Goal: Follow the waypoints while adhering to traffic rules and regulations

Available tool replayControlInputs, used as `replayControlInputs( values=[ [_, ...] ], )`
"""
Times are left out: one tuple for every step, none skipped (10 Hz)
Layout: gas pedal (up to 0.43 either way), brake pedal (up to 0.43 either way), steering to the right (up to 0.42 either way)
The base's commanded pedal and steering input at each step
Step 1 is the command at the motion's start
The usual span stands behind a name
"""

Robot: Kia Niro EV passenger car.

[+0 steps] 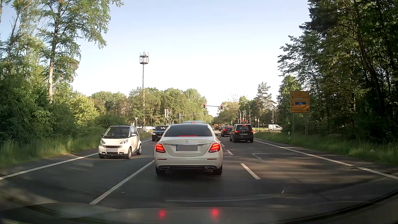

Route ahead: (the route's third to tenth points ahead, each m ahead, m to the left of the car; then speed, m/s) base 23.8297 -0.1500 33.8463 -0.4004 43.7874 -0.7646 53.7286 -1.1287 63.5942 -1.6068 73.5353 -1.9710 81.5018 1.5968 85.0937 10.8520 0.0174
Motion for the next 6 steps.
replayControlInputs(
  values=[
    [0.000,0.000,-0.004],
    [0.000,0.000,-0.004],
    [0.000,0.000,-0.004],
    [0.000,0.000,-0.004],
    [0.000,0.000,-0.005],
    [0.000,0.006,-0.004]
  ],
)
